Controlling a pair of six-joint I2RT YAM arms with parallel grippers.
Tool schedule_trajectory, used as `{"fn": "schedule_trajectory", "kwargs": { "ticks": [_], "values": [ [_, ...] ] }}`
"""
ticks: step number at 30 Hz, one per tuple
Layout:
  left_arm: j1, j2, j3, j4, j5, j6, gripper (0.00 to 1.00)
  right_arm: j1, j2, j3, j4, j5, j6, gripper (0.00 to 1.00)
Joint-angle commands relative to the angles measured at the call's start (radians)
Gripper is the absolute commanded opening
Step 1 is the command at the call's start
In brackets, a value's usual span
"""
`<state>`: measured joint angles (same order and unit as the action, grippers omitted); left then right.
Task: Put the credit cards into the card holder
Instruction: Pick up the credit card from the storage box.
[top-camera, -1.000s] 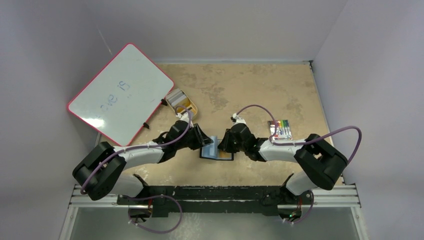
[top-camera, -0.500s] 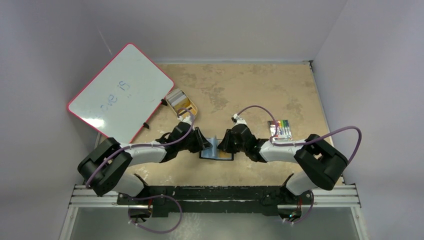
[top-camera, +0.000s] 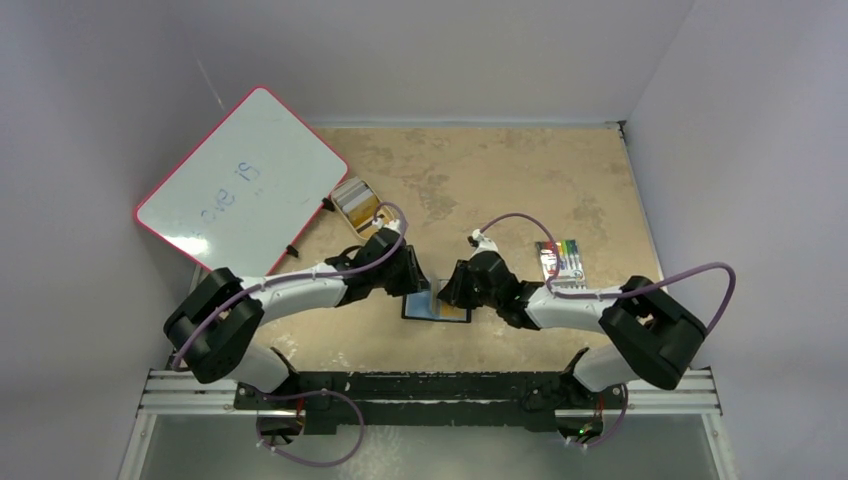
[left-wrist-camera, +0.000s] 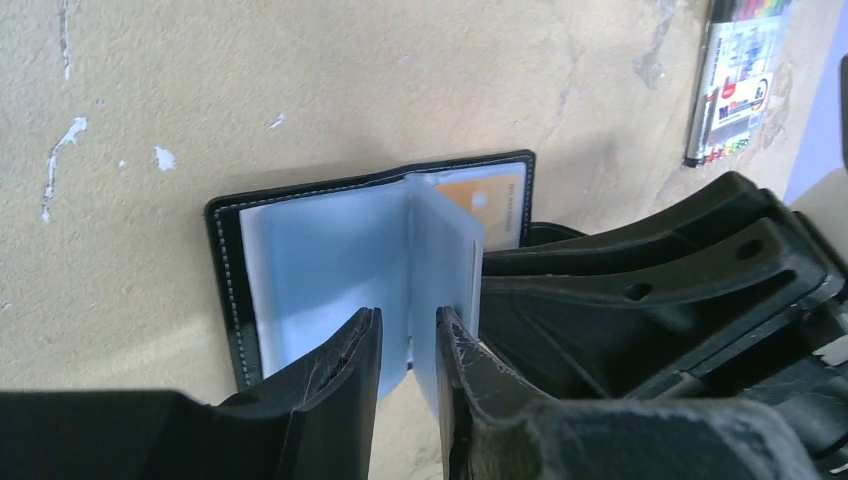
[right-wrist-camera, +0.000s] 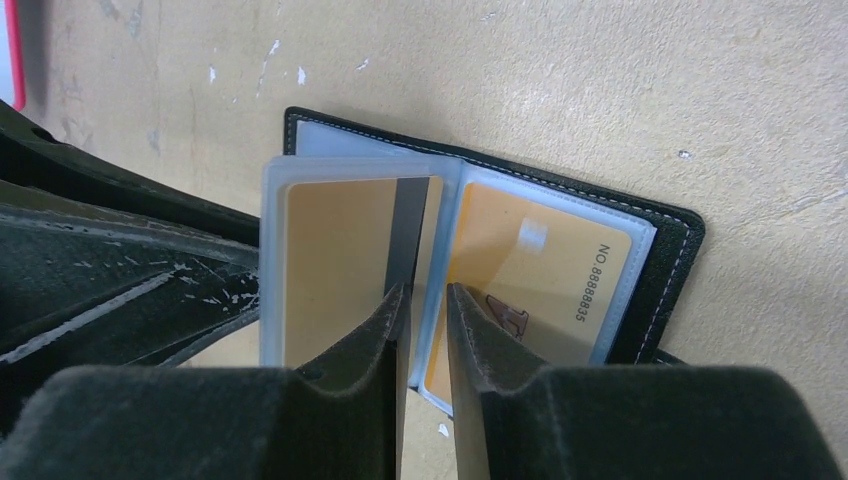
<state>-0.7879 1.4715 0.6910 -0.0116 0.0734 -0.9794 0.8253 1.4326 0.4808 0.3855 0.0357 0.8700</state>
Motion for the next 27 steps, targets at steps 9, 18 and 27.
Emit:
{"fn": "schedule_trajectory", "kwargs": {
  "ticks": [9,18,27],
  "values": [
    [-0.072,0.03,0.161,-0.089,-0.01,0.025,0.27,0.003,-0.234,0.029,-0.209,0.076,-0.025,0.39],
    [-0.093,0.067,0.166,0.027,0.019,0.0,0.27,0.002,-0.451,0.05,-0.346,0.14,-0.027,0.42],
    [-0.094,0.052,0.116,0.164,0.065,-0.048,0.27,0.003,-0.514,0.052,-0.374,0.147,-0.036,0.43]
  ]
}}
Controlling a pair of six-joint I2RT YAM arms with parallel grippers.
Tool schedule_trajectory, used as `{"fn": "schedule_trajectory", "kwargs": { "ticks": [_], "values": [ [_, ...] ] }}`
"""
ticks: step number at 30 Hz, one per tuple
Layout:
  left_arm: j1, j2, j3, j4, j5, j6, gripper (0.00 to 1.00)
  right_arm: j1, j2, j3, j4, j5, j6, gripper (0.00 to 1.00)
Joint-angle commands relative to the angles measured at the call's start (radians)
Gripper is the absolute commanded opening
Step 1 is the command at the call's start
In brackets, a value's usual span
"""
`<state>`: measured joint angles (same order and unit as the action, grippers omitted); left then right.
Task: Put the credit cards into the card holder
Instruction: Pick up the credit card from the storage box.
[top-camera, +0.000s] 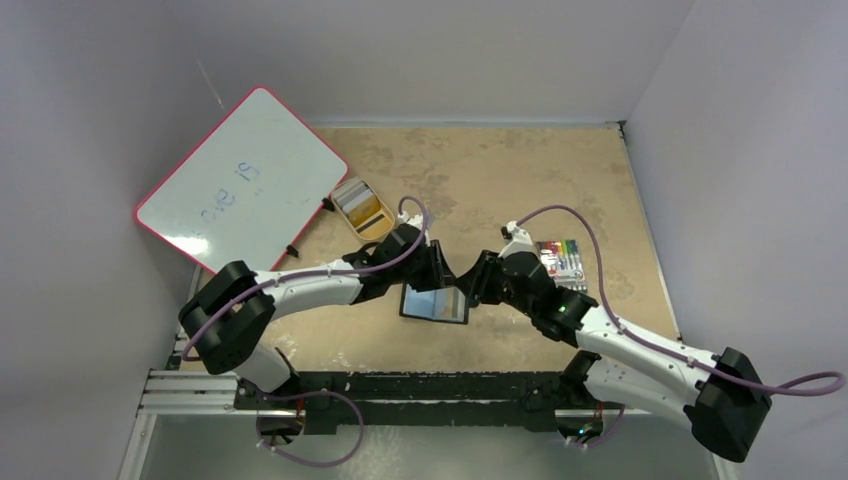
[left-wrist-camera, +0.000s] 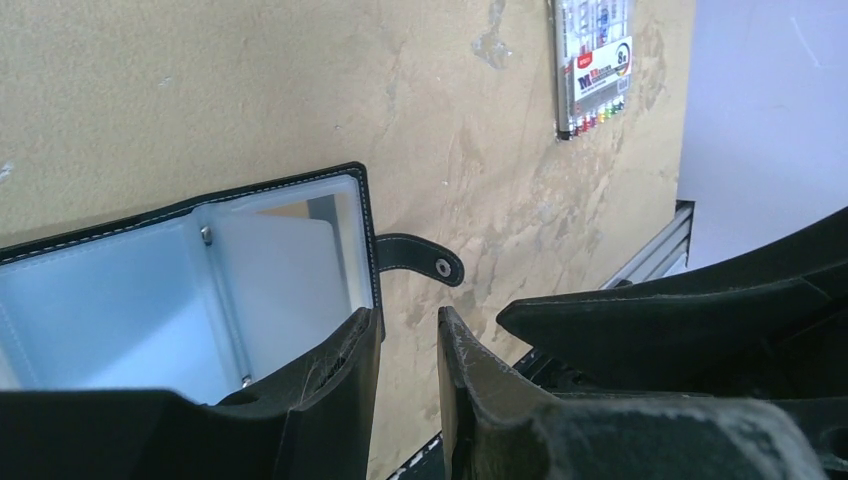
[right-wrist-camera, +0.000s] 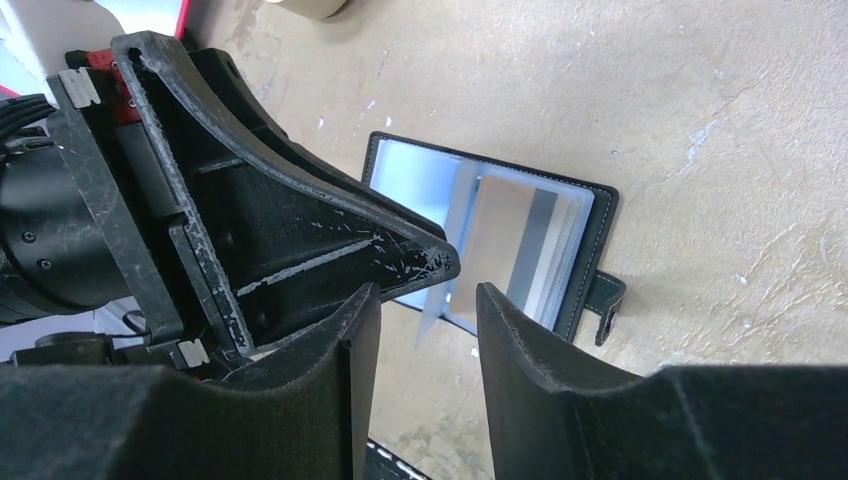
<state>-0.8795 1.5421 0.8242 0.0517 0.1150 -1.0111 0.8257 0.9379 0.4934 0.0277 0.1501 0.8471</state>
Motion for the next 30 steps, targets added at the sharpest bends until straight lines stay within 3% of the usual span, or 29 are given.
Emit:
{"fn": "schedule_trajectory", "kwargs": {
  "ticks": [1,12,23,30],
  "values": [
    [-0.003,-0.033,-0.023,0.108,0.018,-0.017,0.27,0.002,-0.018,0.037,-0.015,0.03,-0.009,0.43],
    [0.019,-0.028,0.043,-0.111,-0.115,0.083,0.28,0.002,0.02,0.036,0.051,0.004,-0.021,0.41],
    [0.083,-0.094,0.057,-0.273,-0.227,0.183,0.26,0.003,0.193,0.028,0.219,-0.123,-0.02,0.33],
    [0.217,-0.163,0.178,-0.467,-0.313,0.421,0.39,0.003,0.304,-0.004,0.271,-0.112,-0.04,0.32]
  ]
}}
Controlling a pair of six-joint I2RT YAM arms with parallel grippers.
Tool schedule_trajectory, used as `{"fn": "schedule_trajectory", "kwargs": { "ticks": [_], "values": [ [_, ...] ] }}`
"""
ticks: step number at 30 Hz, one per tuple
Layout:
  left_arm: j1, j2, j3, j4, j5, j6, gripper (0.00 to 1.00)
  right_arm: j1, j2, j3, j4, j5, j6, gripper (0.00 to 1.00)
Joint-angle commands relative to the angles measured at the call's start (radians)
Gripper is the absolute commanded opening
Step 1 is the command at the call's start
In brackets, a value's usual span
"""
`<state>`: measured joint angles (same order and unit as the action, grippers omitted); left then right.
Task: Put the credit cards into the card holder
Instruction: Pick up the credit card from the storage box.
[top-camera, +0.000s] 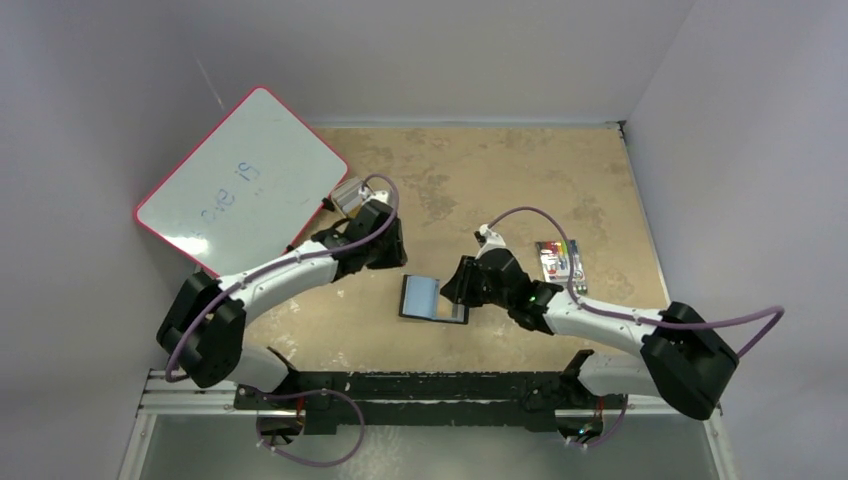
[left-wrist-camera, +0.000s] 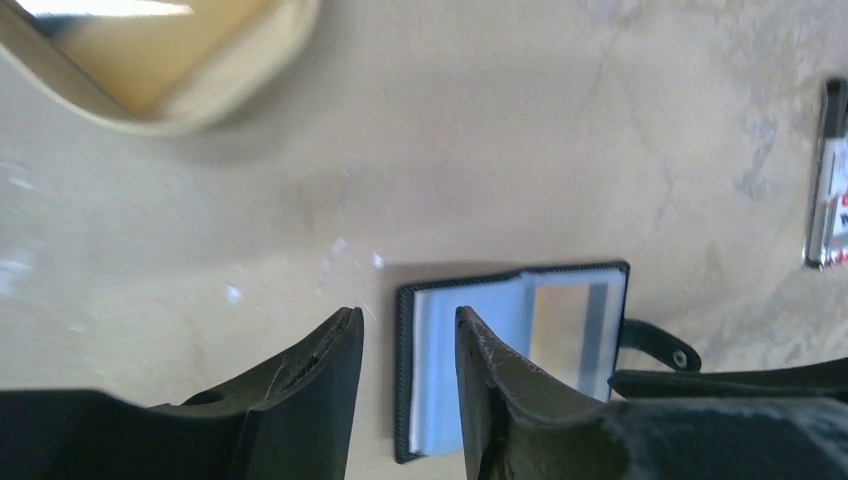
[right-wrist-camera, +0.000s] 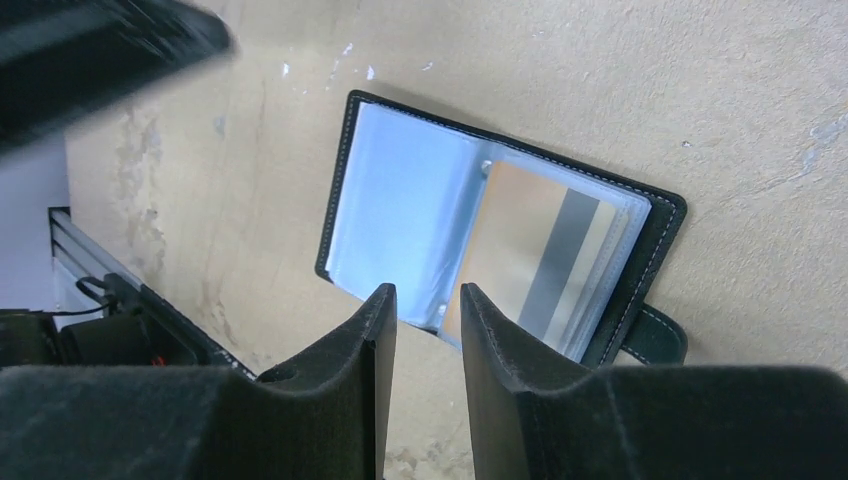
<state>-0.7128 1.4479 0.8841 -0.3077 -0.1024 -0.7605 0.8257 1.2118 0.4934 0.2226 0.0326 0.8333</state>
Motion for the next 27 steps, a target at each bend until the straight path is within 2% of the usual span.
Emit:
{"fn": "schedule_trajectory", "kwargs": {
  "ticks": [1,4,8,12,19,27],
  "values": [
    [0.054,-0.077,0.143,-0.143,-0.126,0.196,0.41,0.004,0.048,-0.006,0.073,0.012,-0.03,0.32],
    [0.071,-0.089,0.206,-0.197,-0.2,0.259,0.47,0.004,0.109,-0.006,0.061,0.017,-0.033,0.32],
    [0.087,-0.059,0.324,-0.266,-0.218,0.333,0.48,0.003,0.126,-0.007,0.032,0.049,-0.042,0.33],
    [0.098,-0.015,0.405,-0.303,-0.272,0.41,0.5,0.004,0.059,0.016,-0.04,0.07,-0.052,0.38],
    [0.174,0.101,0.527,-0.333,-0.274,0.541,0.51,0.004,-0.101,0.068,-0.124,0.099,-0.072,0.45],
    [0.237,0.256,0.562,-0.27,-0.273,0.714,0.52,0.003,-0.211,0.126,-0.21,0.121,-0.085,0.47]
  ]
}}
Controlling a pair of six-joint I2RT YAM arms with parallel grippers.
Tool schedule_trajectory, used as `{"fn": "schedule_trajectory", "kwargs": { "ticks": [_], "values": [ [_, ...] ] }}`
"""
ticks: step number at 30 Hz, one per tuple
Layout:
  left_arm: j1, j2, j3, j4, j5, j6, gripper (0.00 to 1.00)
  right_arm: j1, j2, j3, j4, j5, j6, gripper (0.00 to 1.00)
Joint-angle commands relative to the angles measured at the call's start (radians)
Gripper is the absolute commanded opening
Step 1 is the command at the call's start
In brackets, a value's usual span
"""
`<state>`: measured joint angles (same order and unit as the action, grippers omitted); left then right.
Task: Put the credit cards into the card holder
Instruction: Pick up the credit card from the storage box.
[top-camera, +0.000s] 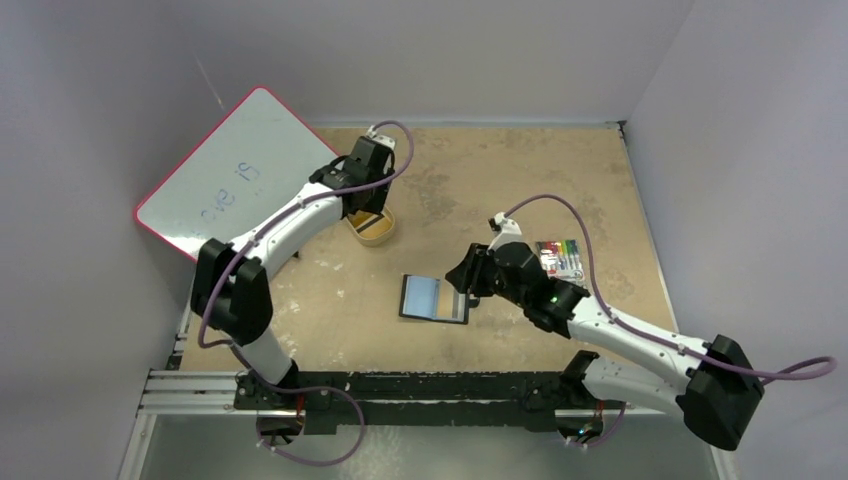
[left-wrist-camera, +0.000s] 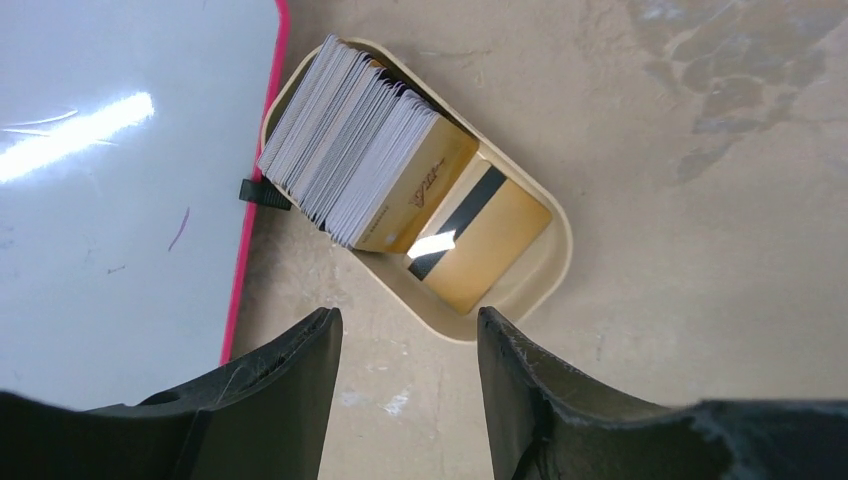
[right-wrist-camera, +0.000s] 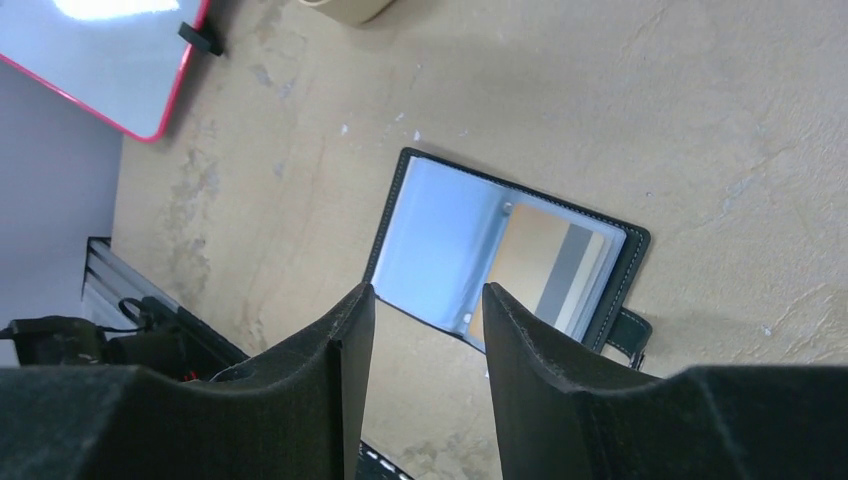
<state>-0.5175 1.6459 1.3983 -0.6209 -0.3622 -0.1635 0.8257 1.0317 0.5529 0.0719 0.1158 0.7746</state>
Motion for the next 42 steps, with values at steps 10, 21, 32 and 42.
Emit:
{"fn": "schedule_trajectory", "kwargs": {
  "ticks": [10,21,32,42],
  "values": [
    [0.087,0.232,0.112,0.069,-0.035,0.2,0.52,0.004,-0.084,0.093,-0.124,0.063,-0.019,0.48],
    [0.091,0.38,0.192,0.05,-0.091,0.263,0.53,0.004,-0.067,0.125,-0.169,0.087,-0.015,0.49],
    [0.092,0.414,0.202,0.073,-0.16,0.29,0.47,0.004,-0.063,0.114,-0.165,0.073,-0.002,0.49],
    [0.092,0.407,0.207,0.072,-0.204,0.302,0.36,0.004,-0.045,0.115,-0.155,0.053,-0.012,0.5]
  ]
}}
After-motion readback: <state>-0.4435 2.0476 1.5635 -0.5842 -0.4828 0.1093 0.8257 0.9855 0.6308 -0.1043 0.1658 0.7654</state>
